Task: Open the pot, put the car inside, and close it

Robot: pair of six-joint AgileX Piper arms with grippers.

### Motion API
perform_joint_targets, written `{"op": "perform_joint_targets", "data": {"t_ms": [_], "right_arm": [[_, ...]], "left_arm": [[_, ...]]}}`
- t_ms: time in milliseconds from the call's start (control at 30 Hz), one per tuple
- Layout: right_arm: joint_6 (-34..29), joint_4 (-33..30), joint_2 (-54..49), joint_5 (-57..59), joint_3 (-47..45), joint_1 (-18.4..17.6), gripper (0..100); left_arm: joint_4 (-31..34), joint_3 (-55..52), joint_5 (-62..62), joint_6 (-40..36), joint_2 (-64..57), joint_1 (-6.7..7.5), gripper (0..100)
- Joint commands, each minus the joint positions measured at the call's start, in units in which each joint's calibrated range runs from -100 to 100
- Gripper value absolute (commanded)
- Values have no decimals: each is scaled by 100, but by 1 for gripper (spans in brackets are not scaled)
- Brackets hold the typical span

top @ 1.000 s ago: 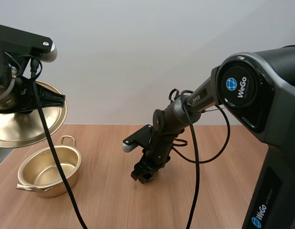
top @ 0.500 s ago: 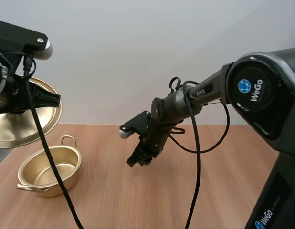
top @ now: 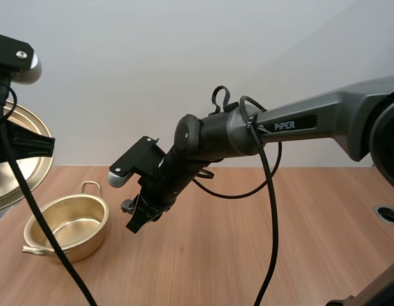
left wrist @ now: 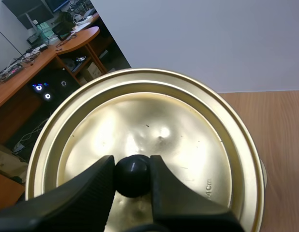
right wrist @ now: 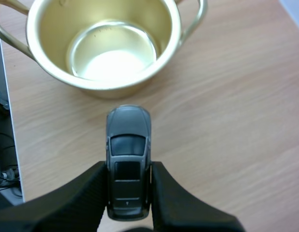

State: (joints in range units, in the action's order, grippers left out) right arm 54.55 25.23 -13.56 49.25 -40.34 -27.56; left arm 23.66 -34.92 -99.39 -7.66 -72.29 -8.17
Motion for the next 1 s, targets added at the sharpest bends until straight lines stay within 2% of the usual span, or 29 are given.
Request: {"op": "perform_joint_targets", "data": {"t_ms": [0,133,467,967], "right_arm": [[60,-113,16,-581,22,-77,0],[63,-300,128,-676,361,-179,0],[63,-275,937,-189,1377,-370,0],[63,-543,2061,-242,2178,-797,0]], "left_arm": [[124,-4,-32,0,-40,-1,0],[189,-4,-61,-21,-65,-1,0],[189,-4,-61,-75,-65,-1,0],[189,-4,-61,-130,-65,-1,0]]}}
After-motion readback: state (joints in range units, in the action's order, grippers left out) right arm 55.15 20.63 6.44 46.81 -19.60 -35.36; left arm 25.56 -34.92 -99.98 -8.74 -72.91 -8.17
